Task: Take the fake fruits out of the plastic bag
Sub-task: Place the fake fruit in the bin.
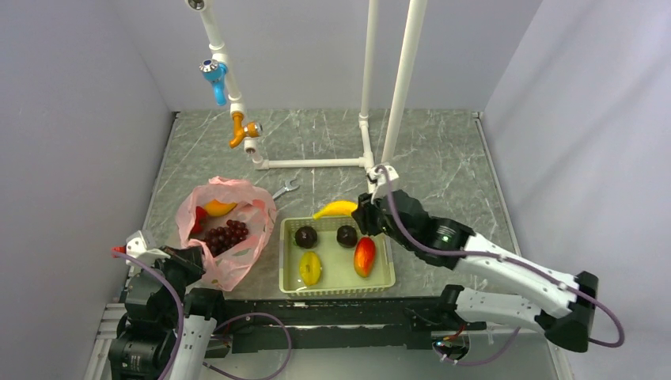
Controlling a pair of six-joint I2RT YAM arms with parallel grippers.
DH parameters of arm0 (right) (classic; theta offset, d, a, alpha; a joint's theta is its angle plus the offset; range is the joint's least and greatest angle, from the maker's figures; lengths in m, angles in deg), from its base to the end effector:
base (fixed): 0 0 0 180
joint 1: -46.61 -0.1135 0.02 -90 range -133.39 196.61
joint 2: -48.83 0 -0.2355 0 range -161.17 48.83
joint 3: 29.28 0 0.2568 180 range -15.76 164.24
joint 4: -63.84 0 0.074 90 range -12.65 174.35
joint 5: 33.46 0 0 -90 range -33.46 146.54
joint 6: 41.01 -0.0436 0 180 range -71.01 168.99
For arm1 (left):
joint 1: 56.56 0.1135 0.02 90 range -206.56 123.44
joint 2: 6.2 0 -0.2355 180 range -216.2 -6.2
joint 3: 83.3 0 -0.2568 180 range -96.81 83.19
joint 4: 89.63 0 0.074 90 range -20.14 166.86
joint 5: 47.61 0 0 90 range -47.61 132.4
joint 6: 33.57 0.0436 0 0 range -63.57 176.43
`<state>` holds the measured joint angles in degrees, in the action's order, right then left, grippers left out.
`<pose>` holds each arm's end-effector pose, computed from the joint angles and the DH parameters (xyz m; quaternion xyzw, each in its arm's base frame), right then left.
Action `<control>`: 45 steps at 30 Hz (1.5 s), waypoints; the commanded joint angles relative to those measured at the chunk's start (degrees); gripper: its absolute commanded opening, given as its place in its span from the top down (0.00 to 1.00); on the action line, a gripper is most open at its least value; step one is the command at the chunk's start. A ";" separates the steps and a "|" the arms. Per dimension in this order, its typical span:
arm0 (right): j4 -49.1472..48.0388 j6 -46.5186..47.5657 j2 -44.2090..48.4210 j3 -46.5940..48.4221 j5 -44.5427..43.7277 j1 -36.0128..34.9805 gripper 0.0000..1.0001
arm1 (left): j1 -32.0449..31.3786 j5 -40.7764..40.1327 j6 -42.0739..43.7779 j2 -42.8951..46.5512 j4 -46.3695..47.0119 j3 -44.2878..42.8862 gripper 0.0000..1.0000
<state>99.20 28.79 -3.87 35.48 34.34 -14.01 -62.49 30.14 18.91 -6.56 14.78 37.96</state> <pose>0.1289 0.1954 0.3093 -0.1839 0.8058 0.2273 0.5150 0.0313 0.0060 0.2992 -0.2788 0.7529 -0.1386 0.5798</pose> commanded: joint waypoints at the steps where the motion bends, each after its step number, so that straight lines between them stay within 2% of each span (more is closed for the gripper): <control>1: 6.93 -5.92 -7.39 1.15 7.67 4.11 1.00 | 0.48 1.65 0.75 16.97 1.30 -0.34 1.00; 5: 12.94 -5.37 -14.96 4.10 11.76 5.39 1.00 | 0.48 3.49 1.87 16.88 2.57 0.30 1.00; 8: 9.26 -7.41 -16.25 1.36 18.03 5.41 1.00 | 0.85 3.98 2.18 16.21 2.87 0.47 1.00; 13: 7.45 -8.81 -18.82 0.78 17.75 5.42 1.00 | 1.76 4.58 2.24 15.15 2.86 0.58 1.00; 15: 7.85 -9.04 -19.40 0.27 17.52 5.42 0.88 | 2.17 5.02 2.54 14.96 2.93 0.61 1.00; 20: 8.01 -5.98 -16.41 0.15 15.27 4.27 0.49 | 2.97 5.11 2.59 15.17 3.03 0.64 1.00; 24: 6.74 -2.09 -11.98 1.71 11.90 3.71 0.29 | 3.34 4.18 1.96 14.68 2.36 0.52 1.00; 26: 5.25 -0.19 -10.93 2.98 11.77 3.60 0.24 | 3.35 3.74 1.50 14.42 1.98 0.40 1.00; 31: -0.73 5.11 -12.39 8.51 16.73 1.31 0.21 | 3.62 4.01 1.82 13.94 2.10 0.39 1.00; 38: -9.48 12.35 -20.08 16.59 18.80 -10.72 0.22 | 5.38 6.76 3.79 13.08 3.27 0.69 1.00; 40: -11.14 11.72 -23.13 18.97 20.46 -11.39 0.26 | 5.75 7.26 4.15 13.20 3.45 0.67 1.00; 45: -13.45 10.64 -30.45 23.98 21.66 -11.53 0.45 | 7.45 6.24 3.74 16.53 3.40 0.59 1.00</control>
<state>90.65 38.67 -30.39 55.04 54.34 -25.77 -56.28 36.22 22.34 -6.56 16.20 38.57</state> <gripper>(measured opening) 0.591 0.010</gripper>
